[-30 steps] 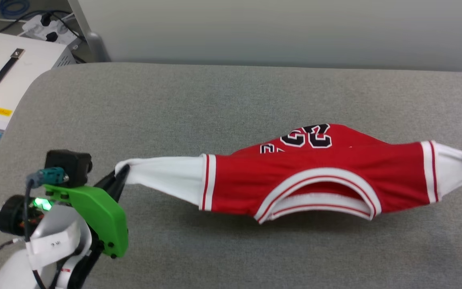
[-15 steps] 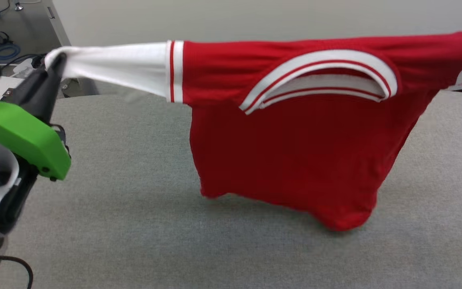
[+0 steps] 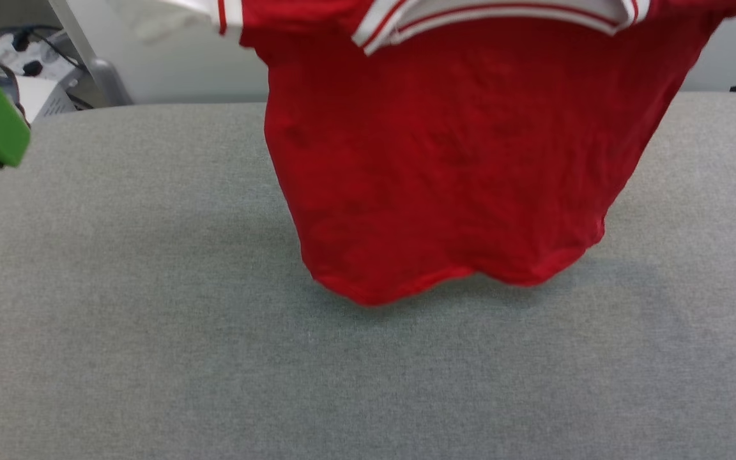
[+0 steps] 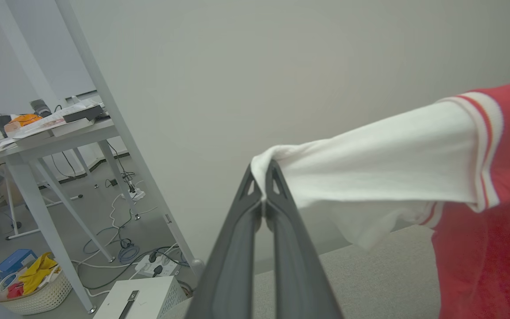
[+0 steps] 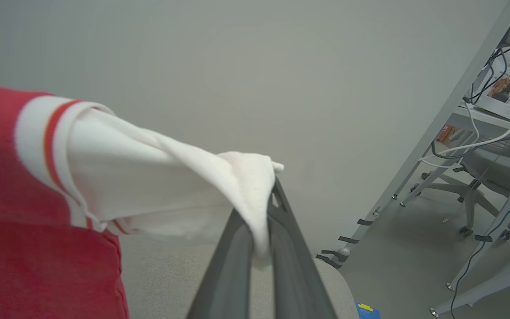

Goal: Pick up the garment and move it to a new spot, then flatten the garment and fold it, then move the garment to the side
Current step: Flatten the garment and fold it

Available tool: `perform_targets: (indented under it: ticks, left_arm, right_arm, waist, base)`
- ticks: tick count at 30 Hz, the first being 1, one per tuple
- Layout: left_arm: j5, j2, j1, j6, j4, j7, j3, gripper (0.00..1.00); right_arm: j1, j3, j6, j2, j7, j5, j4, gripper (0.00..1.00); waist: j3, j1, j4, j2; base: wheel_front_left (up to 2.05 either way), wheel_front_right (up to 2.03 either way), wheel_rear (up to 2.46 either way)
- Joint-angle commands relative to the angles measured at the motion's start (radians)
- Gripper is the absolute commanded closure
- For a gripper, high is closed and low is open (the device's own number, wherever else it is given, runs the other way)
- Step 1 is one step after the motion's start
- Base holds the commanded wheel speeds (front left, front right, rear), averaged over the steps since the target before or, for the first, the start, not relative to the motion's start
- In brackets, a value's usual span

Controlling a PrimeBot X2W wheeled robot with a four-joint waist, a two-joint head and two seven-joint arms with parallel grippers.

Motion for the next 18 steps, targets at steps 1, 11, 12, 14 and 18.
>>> perform_targets:
  ticks: [1, 11, 12, 14, 18]
  left_arm:
    - [0.001, 0.015, -0.062, -0.015, 0.034, -0.004, 0.000, 1.00]
    - [0.069, -0.047, -0.490, -0.107, 0.333, -0.070, -0.087, 1.00]
    - [0.078, -0.058, -0.535, -0.113, 0.364, -0.079, -0.097, 1.00]
    - [0.103, -0.081, -0.632, -0.124, 0.437, -0.106, -0.118, 1.00]
    - [0.152, -0.124, -0.817, -0.140, 0.585, -0.198, -0.146, 1.00]
  right_arm:
    - [-0.058, 0.009, -0.002, -0.012, -0.021, -0.014, 0.031, 1.00]
    - [-0.433, 0.112, -0.002, 0.005, -0.172, -0.113, 0.292, 1.00]
    - [-0.466, 0.120, -0.002, 0.010, -0.185, -0.123, 0.314, 1.00]
    - [-0.542, 0.135, -0.002, 0.024, -0.214, -0.145, 0.371, 1.00]
    - [-0.688, 0.137, -0.002, 0.060, -0.279, -0.197, 0.490, 1.00]
  waist:
    - [0.113, 0.0000, -0.011, 0.0000]
    - [0.351, 0.0000, -0.005, 0.0000]
    - [0.372, 0.0000, -0.005, 0.0000]
    - [0.412, 0.0000, -0.005, 0.0000]
    - [0.483, 0.0000, -0.005, 0.0000]
  base:
    - [0.00, 0.00, 0.00]
    - [0.00, 0.00, 0.00]
    - [0.00, 0.00, 0.00]
    - [0.00, 0.00, 0.00]
    - [0.00, 0.00, 0.00]
